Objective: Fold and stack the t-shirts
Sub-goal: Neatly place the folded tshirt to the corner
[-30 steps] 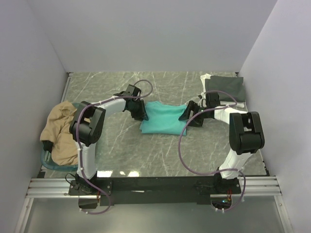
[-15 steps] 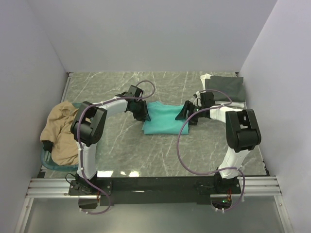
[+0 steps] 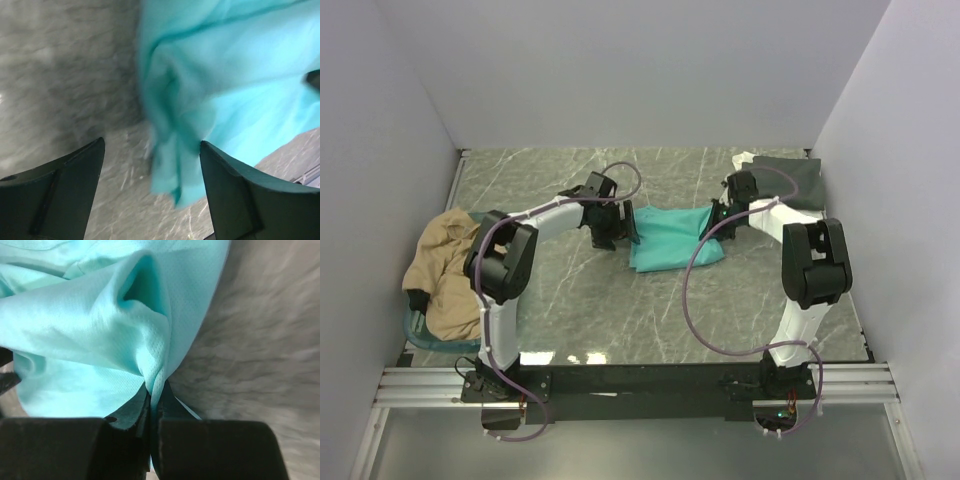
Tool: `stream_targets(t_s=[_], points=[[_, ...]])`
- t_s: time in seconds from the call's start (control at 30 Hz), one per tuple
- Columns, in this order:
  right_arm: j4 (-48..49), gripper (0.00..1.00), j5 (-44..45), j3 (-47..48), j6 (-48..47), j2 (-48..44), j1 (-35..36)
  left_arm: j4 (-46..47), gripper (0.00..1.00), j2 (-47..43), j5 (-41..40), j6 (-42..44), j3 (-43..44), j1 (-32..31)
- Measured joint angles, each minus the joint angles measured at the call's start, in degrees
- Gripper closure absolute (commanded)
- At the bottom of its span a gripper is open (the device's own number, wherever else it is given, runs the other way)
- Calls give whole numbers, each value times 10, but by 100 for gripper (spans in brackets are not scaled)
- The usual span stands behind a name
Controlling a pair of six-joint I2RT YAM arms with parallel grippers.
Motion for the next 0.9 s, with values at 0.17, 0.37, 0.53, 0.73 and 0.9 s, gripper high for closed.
stream_targets(t_s=[0.17, 0.37, 0.53, 0.73, 0.9], points=[[-65, 100, 68, 82, -47, 3, 0, -16, 16, -44, -16, 2, -28, 12], [-129, 100, 156, 169, -98, 31, 0, -14, 16, -129, -19, 2, -69, 27], [-183, 100, 237, 253, -133, 87, 0, 6, 15, -176, -20, 1, -111, 27], [-226, 100, 340, 354, -171, 130, 0, 23, 16, -187, -19, -5, -173, 27], [-243, 100, 412, 422, -197, 145, 0, 35, 16, -189, -18, -10, -222, 27]])
